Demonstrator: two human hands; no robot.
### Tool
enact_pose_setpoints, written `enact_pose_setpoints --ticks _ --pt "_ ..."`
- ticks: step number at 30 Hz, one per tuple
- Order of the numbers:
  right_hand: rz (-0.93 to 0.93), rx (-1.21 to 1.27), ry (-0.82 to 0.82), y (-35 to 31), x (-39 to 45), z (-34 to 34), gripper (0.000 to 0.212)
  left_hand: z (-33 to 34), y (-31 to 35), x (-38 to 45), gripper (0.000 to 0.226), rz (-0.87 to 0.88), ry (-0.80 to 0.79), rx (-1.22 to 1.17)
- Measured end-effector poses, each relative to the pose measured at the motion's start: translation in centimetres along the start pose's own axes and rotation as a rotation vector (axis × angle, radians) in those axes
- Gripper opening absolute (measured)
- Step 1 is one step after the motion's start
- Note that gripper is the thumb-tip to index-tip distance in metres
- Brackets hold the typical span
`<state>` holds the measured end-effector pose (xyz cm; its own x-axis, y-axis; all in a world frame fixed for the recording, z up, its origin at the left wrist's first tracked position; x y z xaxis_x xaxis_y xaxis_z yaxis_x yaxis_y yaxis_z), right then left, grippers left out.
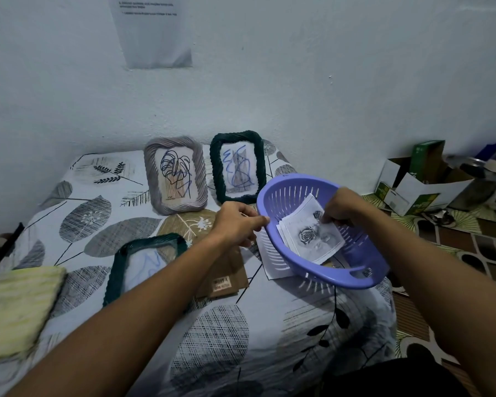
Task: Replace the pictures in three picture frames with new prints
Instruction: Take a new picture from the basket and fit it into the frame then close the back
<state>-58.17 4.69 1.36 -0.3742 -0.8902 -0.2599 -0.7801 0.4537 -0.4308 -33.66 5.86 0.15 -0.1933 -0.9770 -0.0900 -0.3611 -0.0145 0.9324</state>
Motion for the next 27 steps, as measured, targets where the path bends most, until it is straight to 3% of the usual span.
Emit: enact_pose_setpoints --ticks 10,14,16,19,23,27 --pt "-0.032 0.249 0.008 -0.7 -1.4 -2.8 0.007 0.1 -0.2 -0.1 0.022 -0.018 0.006 -0.008" --pt "-0.065 0.374 0.019 -1.8 -2.3 -4.2 0.017 -0.1 0.0 -0.1 0.02 0.01 0.042 0.032" --pt "-0.105 0.423 0.056 -3.0 -3.3 -5.5 0.012 -0.6 0.8 -0.3 0.014 0.075 0.093 0.066" --pt "-0.214 0.46 0.149 -5.5 -4.9 -7.5 0.022 -2.0 2.9 -0.8 0.008 0.222 0.164 0.057" --pt "-0.392 0.383 0.301 -10.7 -8.0 -8.3 0.016 -4.5 6.8 -2.2 0.007 0.337 0.176 -0.06" --pt "-0.597 0.155 0.438 -16.6 -11.4 -5.8 0.021 -6.7 8.7 -3.6 0.017 0.19 0.148 -0.419"
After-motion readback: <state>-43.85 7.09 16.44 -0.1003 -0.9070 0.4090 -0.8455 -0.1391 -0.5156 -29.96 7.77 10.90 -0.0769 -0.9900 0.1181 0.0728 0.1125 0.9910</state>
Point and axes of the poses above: each hand's wrist, its own x-axis towards the middle knuckle, its own z-axis out of the palm, y = z × x, the point moved 5 cm from there along x, towards the middle knuckle, and after that the axes turned 1 degree about -y, right-handed, at the moved point
